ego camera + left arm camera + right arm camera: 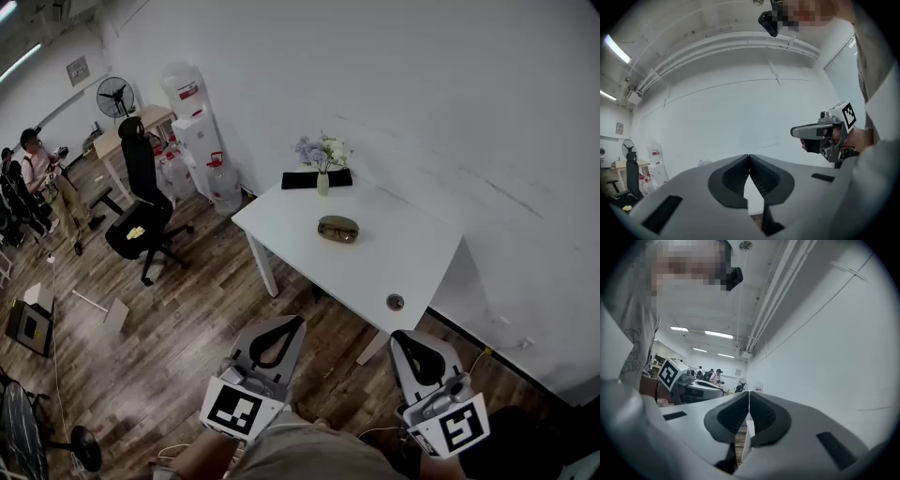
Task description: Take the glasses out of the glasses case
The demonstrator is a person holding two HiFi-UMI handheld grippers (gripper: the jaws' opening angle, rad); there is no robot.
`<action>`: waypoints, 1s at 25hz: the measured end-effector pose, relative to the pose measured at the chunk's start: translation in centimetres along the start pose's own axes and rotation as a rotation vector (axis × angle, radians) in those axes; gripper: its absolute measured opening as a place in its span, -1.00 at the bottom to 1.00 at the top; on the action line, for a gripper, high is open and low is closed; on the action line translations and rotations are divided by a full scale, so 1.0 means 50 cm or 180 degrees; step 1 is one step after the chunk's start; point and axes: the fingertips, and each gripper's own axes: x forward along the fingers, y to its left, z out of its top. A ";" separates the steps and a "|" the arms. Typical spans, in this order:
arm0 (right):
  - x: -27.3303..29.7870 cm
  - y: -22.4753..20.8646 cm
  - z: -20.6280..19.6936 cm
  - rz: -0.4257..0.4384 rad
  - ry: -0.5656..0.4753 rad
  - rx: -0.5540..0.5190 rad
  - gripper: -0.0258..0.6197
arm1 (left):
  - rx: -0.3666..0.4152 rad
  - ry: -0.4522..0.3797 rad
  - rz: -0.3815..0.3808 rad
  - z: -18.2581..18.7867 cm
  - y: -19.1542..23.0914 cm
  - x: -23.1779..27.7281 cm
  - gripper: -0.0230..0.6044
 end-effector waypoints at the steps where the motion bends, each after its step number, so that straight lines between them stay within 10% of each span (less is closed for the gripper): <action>1: -0.001 -0.003 -0.001 -0.0012 -0.0015 0.0033 -0.82 | 0.0009 -0.0005 -0.0007 0.000 -0.001 0.002 -0.88; 14: 0.006 -0.003 -0.018 0.0003 -0.0057 0.0133 -0.82 | 0.0053 0.0044 -0.0018 -0.005 -0.004 0.006 -0.87; 18: 0.026 -0.027 -0.027 -0.0142 -0.0059 0.0138 -0.27 | 0.0013 0.0078 0.0037 -0.021 0.017 0.007 -0.87; 25: 0.095 -0.059 -0.068 -0.0151 0.0041 0.0131 -0.25 | -0.0055 0.0070 0.0070 -0.055 0.084 0.052 -0.87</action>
